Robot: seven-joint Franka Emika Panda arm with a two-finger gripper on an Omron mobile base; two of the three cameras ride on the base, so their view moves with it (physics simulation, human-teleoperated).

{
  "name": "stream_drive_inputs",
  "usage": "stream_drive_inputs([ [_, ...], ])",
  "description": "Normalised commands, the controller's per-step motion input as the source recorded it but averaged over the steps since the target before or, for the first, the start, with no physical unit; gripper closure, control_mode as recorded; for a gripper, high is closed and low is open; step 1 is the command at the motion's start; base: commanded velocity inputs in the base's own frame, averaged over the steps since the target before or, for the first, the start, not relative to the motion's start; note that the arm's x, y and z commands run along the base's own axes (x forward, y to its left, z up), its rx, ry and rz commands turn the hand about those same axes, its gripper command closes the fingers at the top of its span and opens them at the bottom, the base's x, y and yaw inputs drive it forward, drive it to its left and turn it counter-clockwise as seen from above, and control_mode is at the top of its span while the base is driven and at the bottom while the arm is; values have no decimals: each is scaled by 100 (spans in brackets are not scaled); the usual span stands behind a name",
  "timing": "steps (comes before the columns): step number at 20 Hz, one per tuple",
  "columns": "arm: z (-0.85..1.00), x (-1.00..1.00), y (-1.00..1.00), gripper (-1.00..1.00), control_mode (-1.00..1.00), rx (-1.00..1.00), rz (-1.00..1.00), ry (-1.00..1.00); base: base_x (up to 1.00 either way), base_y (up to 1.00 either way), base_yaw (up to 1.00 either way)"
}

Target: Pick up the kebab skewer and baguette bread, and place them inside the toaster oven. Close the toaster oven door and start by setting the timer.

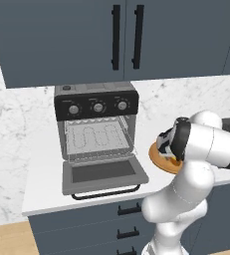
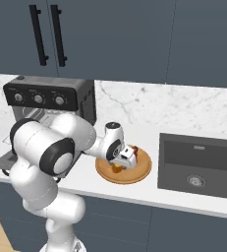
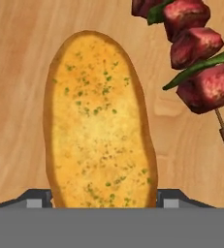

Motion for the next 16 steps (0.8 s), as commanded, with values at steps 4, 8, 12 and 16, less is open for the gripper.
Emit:
stream_drive_inputs([
  [4, 62, -23, -1, 100, -100, 0, 5, 0, 0, 0, 0],
  [8, 100, -76, 28, 100, -100, 0, 11, -3, 0, 0, 0],
  [12, 100, -91, 86, 100, -100, 0, 13, -3, 0, 0, 0],
  [16, 90, -59, 100, 100, -100, 0, 14, 0, 0, 0, 0],
])
